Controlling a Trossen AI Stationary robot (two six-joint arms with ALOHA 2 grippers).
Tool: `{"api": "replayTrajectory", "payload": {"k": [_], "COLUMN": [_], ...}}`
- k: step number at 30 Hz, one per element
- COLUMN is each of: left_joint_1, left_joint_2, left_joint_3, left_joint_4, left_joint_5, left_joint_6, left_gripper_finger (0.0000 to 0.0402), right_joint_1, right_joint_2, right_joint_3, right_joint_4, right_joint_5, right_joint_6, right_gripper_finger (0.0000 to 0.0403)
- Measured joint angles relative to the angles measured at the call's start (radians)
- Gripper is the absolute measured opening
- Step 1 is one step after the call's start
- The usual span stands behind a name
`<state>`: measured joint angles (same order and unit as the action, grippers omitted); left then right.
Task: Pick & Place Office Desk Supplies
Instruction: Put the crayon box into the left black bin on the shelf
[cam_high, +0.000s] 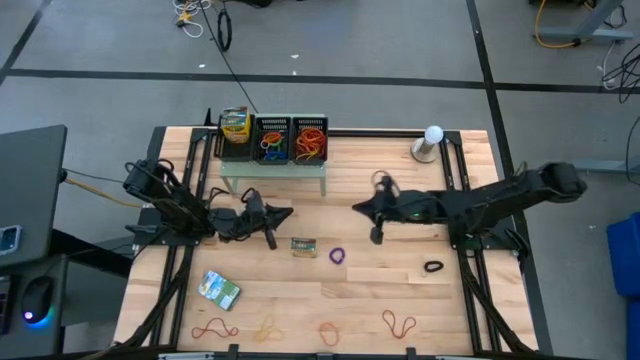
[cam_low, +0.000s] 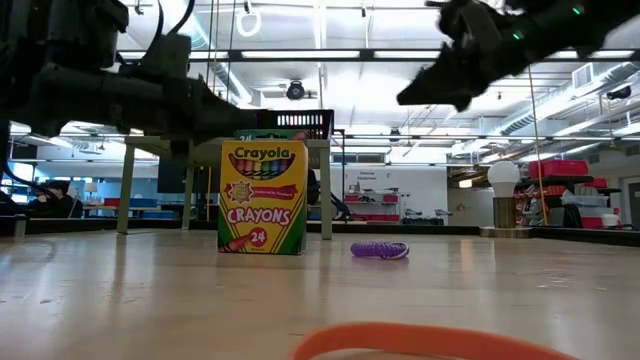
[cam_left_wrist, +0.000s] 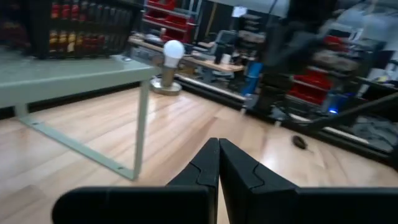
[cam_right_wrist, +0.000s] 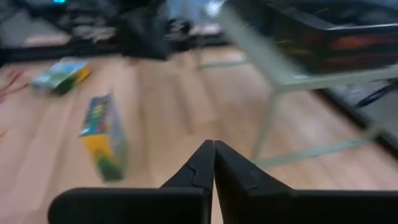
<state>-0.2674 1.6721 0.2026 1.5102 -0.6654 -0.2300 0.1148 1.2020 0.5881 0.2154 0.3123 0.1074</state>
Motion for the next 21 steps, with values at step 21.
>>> {"api": "replayTrajectory", "payload": {"k": [21], "left_joint_1": [-0.006], "left_joint_2": [-0.321], "left_joint_3": [0.622], "left_joint_4": [-1.532], "left_joint_5": [0.060], "left_joint_6": [-0.210], "left_gripper_finger": [0.0011], "right_joint_1": [-0.003], "right_joint_2": [-0.261], "right_joint_3": [-0.367], "right_joint_4": [0.321], "right_joint_5": [0.112], "right_joint_6": [-0.037], "right_gripper_finger": [0.0014]}}
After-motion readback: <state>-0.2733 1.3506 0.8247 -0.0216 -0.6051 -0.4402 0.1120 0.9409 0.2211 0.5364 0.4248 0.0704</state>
